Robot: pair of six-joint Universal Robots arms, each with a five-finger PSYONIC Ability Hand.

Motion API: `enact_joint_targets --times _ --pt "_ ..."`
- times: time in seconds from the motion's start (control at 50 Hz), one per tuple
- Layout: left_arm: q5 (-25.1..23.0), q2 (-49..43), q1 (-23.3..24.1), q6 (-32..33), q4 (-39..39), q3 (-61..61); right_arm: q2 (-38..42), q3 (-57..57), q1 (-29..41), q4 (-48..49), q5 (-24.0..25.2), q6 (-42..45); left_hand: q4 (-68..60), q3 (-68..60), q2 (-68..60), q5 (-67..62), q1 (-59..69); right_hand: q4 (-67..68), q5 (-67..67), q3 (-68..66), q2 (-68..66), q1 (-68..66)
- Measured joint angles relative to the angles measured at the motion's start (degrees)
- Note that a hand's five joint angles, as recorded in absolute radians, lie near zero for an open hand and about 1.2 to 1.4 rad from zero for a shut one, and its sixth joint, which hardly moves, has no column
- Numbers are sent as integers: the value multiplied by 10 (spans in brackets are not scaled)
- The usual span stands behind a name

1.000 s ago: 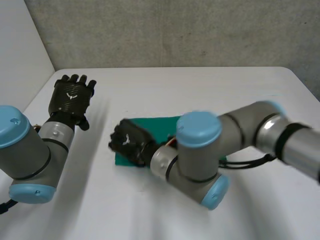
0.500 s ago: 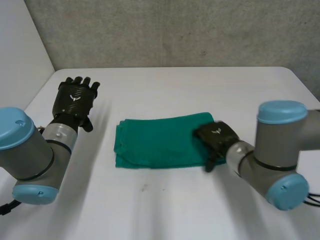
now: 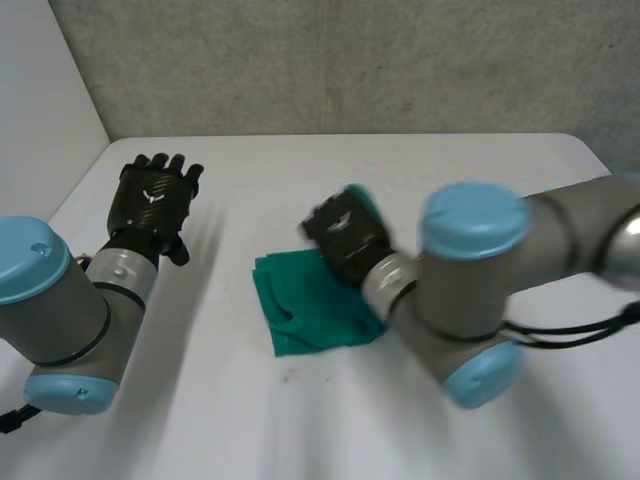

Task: Fold the towel.

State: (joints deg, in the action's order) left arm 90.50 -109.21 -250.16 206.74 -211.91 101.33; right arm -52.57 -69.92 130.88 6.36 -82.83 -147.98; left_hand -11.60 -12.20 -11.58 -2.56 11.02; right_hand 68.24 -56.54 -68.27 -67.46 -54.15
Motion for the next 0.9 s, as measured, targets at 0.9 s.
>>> enact_joint_targets --times 0.9 --pt "160 -192 179 -291 303 -238 86 94 -121 -184 59 -239 0 0 0 0 0 -551 532 563 549 427"
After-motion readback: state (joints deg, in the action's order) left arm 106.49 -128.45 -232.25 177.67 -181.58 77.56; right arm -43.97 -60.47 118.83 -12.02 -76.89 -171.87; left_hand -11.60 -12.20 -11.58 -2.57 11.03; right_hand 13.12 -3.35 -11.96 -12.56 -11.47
